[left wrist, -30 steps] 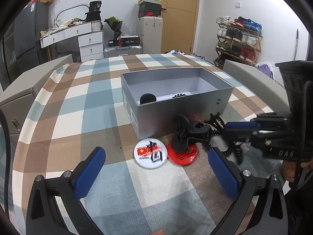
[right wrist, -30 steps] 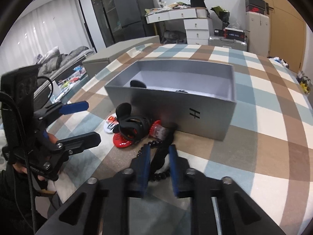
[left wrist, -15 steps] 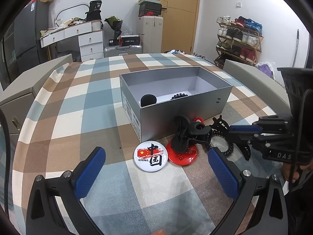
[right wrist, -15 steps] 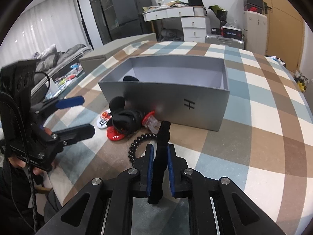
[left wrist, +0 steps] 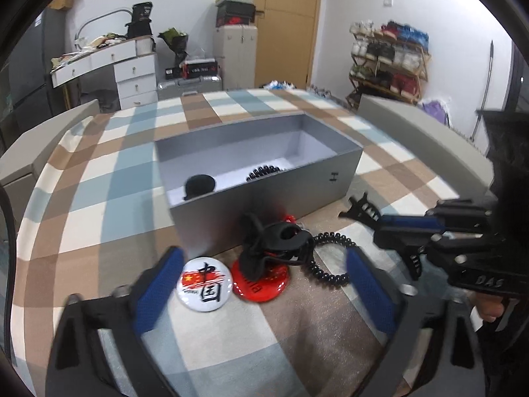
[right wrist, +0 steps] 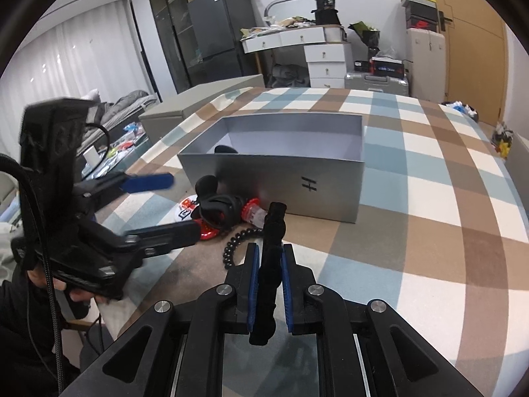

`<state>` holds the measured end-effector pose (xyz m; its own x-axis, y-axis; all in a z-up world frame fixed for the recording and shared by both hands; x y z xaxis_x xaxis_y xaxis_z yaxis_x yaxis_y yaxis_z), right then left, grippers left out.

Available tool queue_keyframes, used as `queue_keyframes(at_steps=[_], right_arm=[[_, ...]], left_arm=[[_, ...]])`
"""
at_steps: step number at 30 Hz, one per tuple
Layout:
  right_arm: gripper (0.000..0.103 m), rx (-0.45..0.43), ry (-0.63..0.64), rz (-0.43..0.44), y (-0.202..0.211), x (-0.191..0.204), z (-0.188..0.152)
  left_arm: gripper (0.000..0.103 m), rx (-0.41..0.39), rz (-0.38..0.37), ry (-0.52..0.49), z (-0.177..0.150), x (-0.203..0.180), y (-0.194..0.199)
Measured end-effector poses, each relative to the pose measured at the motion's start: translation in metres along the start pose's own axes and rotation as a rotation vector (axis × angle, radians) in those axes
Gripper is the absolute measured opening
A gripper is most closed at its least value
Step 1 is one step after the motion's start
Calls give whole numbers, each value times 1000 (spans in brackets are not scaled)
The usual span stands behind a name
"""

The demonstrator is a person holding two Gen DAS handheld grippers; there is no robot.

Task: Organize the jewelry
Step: 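Grasp a black spiral hair tie with the right tool while the left grasps a black claw clip, then carry the claw clip into the grey box with the left tool while the right drops the tie in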

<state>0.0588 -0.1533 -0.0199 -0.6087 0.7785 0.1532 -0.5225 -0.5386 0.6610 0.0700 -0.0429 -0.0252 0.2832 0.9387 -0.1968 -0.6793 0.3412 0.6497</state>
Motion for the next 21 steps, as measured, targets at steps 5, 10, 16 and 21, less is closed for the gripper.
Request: queue_keyframes(at_steps=[5, 10, 16, 21], right_arm=[[12, -11, -16, 0, 3, -3, 3], [12, -4, -4, 1, 1, 1, 2], [12, -5, -3, 3, 0, 1, 2], [12, -18, -10, 9, 3, 0, 4]], left_arm=[[76, 54, 45, -9, 0, -3, -12], [48, 72, 18, 18, -1, 0, -15], [46, 38, 2, -19, -5, -9, -3], [46, 5, -21, -42, -5, -18, 6]])
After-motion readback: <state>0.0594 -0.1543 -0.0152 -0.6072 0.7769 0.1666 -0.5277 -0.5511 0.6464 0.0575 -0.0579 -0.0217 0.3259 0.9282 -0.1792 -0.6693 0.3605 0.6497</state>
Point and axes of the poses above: each gripper's, at about its wrist camera, not at the fingertips, and y roughly against the way its jaws point, x to its left, z to its top, the point moved 3 cm from there along -y, roughly the way its jaws point, and after that the axes turned 11 degrees about -z, right-handed, at the moved point
